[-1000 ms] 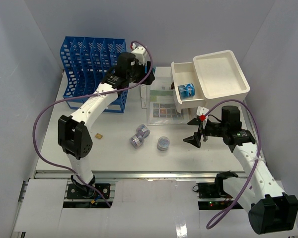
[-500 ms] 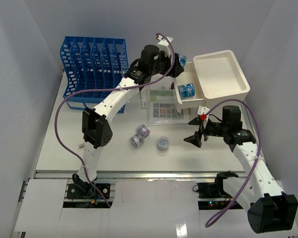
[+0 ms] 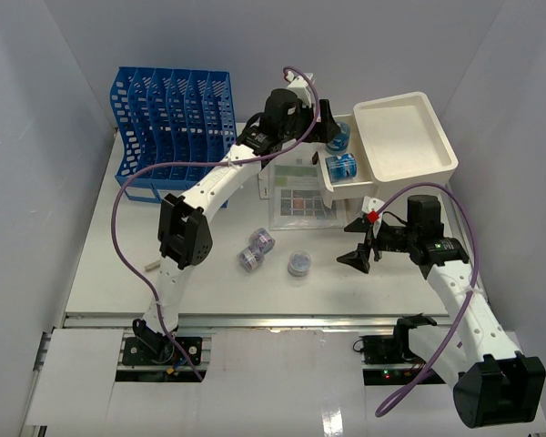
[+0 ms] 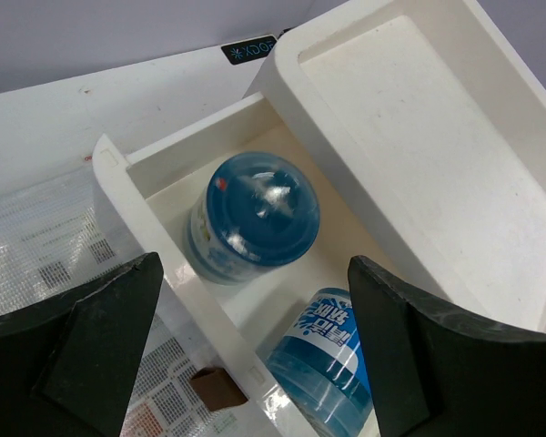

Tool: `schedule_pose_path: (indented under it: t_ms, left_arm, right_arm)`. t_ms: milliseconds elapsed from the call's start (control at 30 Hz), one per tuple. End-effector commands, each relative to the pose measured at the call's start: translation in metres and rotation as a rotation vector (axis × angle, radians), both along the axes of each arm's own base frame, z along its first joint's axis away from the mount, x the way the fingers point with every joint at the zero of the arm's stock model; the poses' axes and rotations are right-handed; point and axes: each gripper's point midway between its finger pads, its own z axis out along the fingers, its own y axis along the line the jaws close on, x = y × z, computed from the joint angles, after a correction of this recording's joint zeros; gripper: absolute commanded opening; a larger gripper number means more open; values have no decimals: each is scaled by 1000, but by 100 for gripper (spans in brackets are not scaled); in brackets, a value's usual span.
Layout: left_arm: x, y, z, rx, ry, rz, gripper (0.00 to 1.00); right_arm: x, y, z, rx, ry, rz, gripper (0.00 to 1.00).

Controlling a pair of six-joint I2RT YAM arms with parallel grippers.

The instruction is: Organize the desk

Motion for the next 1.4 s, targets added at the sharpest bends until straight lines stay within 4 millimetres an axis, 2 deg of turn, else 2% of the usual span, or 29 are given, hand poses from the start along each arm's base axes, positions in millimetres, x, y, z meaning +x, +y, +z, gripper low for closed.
schedule_pose_path:
  t_ms: [0, 167, 300, 333, 400, 433, 500, 633, 667, 700, 767, 800, 900, 967, 1033, 1133, 1200, 1300, 1367]
  left_arm:
    - [-8, 4, 61, -87, -77, 8, 94]
    - [-15, 8, 75, -103, -83, 9, 94]
    - [-22, 26, 91, -80, -127, 55, 89]
    - [-23, 30, 84, -65, -121, 64, 85]
    - [-29, 40, 92, -67, -143, 77, 71]
    - [-33, 44, 102, -78, -157, 81, 69]
    - [-40, 55, 99, -71, -148, 88, 56]
    - [-58, 72, 94, -71, -150, 93, 52]
    - [-61, 77, 69, -42, -116, 95, 54]
    - [-69, 85, 63, -40, -115, 97, 56]
    - [-88, 103, 79, -70, -158, 106, 61]
    - [-94, 111, 76, -71, -159, 113, 64]
    - [-123, 138, 66, -81, -168, 127, 75]
    - [-137, 153, 59, -89, -164, 144, 81]
    - [-153, 167, 50, -92, -154, 158, 86]
    - [-170, 178, 32, -81, -113, 160, 87]
    - [-182, 186, 34, -98, -107, 164, 87]
    - [-198, 198, 14, -95, -66, 181, 87]
    - [-210, 207, 14, -123, -71, 193, 87]
  right_arm:
    - [-3, 0, 2, 20, 1, 22, 90]
    - [-5, 1, 6, 28, -9, 33, 90]
    - [-12, 4, 19, 55, -19, 65, 90]
    - [-11, 5, 27, 60, -29, 68, 90]
    - [-10, 5, 36, 64, -25, 55, 90]
    - [-8, 4, 37, 61, -16, 40, 90]
    - [3, 2, 55, 52, -28, -4, 91]
    - [27, -1, 92, 58, -43, -115, 93]
    - [38, -3, 107, 64, -53, -165, 94]
    - [45, -3, 110, 64, -34, -203, 95]
    - [62, -1, 132, 80, -49, -273, 97]
    - [73, 1, 135, 85, -23, -333, 97]
    - [104, 11, 162, 115, -27, -462, 98]
    - [132, 24, 165, 113, -7, -569, 98]
    - [153, 31, 187, 143, -38, -646, 97]
    - [208, 21, 200, 153, -14, -914, 95]
    - [235, 16, 174, 110, 58, -1045, 93]
    - [250, 20, 166, 128, 91, -1087, 93]
    - [259, 17, 159, 119, 85, -1133, 94]
